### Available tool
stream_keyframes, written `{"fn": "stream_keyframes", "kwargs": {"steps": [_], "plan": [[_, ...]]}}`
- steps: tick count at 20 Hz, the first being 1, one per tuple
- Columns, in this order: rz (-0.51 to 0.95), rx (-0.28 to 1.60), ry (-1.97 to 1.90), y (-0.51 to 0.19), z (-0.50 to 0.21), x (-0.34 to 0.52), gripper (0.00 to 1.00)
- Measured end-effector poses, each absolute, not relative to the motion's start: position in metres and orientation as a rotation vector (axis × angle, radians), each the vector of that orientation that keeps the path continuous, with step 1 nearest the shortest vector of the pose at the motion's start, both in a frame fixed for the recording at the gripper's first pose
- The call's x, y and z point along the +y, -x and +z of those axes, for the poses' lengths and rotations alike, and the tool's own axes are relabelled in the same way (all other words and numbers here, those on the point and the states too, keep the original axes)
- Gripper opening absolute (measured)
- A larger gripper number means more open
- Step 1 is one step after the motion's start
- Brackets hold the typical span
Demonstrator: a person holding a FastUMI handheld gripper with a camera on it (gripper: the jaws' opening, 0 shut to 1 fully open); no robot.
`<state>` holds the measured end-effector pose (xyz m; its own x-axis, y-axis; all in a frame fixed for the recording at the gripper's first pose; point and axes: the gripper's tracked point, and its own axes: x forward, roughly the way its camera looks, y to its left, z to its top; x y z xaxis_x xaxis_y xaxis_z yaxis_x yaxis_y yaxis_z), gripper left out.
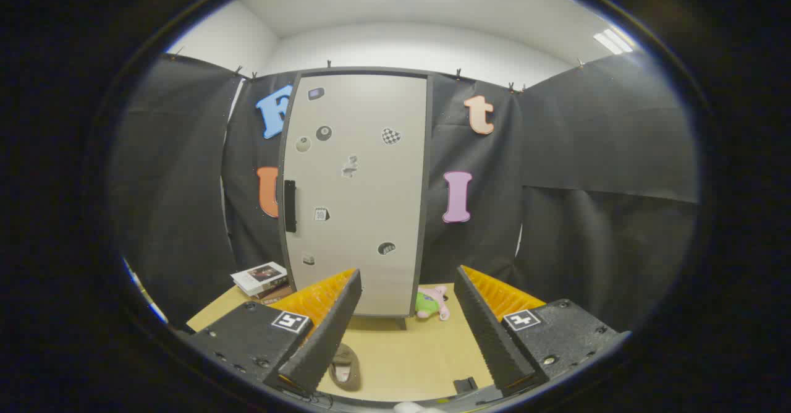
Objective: Open the shoe cabinet door, grab the shoes and put them into the shoe cabinet, then close the shoe cabinet door.
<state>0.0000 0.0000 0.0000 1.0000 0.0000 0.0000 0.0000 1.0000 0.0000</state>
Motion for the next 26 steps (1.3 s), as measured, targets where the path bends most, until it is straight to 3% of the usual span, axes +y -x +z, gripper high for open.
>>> {"fn": "stream_keyframes", "kwargs": {"steps": [15, 26], "plan": [[0.029, 0.021, 0.007, -0.016, -0.002, 0.042, 0.99], [0.152, 0.011, -0.031, -0.125, 0.014, 0.157, 0.99]]}}
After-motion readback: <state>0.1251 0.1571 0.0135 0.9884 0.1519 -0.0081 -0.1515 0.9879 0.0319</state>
